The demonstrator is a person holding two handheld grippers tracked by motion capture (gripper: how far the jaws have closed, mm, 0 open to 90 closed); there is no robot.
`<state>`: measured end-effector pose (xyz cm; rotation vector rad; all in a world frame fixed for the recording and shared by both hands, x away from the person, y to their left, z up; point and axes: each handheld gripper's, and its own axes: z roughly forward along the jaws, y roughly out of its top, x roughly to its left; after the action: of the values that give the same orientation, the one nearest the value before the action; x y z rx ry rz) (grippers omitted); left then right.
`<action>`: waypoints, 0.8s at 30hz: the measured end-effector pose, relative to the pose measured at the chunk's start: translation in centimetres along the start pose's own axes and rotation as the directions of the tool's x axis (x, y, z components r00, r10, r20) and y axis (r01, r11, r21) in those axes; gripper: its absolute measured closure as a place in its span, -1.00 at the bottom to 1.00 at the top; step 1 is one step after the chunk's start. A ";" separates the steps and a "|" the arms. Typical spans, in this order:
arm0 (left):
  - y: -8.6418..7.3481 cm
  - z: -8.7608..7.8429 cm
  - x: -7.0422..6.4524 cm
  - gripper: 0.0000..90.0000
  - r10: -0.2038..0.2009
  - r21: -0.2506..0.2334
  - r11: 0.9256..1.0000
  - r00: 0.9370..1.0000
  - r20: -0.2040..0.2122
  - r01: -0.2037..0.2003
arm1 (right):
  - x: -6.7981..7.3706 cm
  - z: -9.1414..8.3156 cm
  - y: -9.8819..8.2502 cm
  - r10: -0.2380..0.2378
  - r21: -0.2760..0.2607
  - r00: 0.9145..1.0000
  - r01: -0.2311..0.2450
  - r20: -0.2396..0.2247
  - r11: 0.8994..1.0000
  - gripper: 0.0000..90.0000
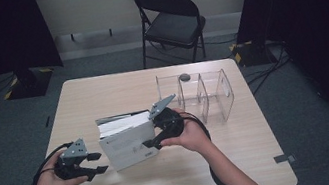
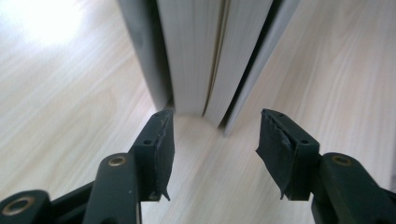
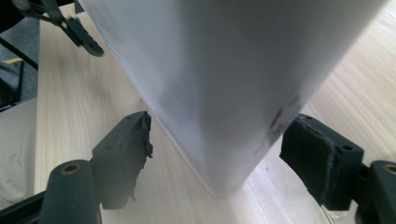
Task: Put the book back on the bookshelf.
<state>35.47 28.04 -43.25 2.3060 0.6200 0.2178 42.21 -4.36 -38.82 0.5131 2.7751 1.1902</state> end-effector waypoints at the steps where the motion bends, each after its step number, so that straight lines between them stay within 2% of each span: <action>1: -0.4 0.3 0.0 0.01 -0.009 0.005 1.000 1.000 0.007 0.009 | 0.0 0.0 0.1 -0.006 -0.001 1.000 0.006 -0.004 1.000 -0.48; 3: -1.0 0.9 -0.1 0.00 -0.013 0.031 0.999 1.000 0.012 0.012 | -0.1 -0.1 0.4 -0.017 0.002 1.000 0.017 -0.018 1.000 -0.48; 7: -1.6 1.7 -0.2 -0.04 -0.018 0.045 0.999 1.000 0.008 0.018 | -0.2 -0.1 0.6 -0.016 -0.016 0.999 0.015 -0.038 1.000 -0.48; 9: -1.9 2.1 -0.1 -0.10 -0.015 0.042 0.999 1.000 0.005 0.015 | -0.2 -0.2 0.8 -0.011 -0.009 0.999 0.011 -0.047 1.000 -0.47; 14: -2.4 2.9 0.0 -0.22 -0.025 0.045 0.999 1.000 0.004 0.025 | -0.2 -0.4 1.3 -0.039 0.007 0.998 0.039 -0.039 0.999 -0.47; 17: -2.8 3.4 0.1 -0.32 -0.028 0.025 0.999 1.000 -0.005 0.028 | 0.0 -0.4 2.0 -0.049 -0.004 0.998 0.049 -0.050 0.999 -0.45; 21: -3.2 3.7 0.3 -0.36 -0.027 0.030 0.999 1.000 -0.013 0.027 | 0.0 -0.4 2.3 -0.060 -0.004 0.997 0.060 -0.051 0.998 -0.45; 22: -3.3 3.8 0.3 -0.37 -0.015 0.036 0.999 1.000 -0.018 0.016 | 0.0 -0.4 2.4 -0.066 0.002 0.996 0.066 -0.053 0.998 -0.44; 24: -3.4 3.9 0.3 -0.39 -0.023 0.027 0.999 0.999 -0.023 0.024 | 0.0 -0.3 2.5 -0.061 -0.001 0.996 0.061 -0.058 0.998 -0.42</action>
<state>35.76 27.92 -48.48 2.3240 0.6649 0.2267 42.88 -2.97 -36.75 0.3966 2.8174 1.2099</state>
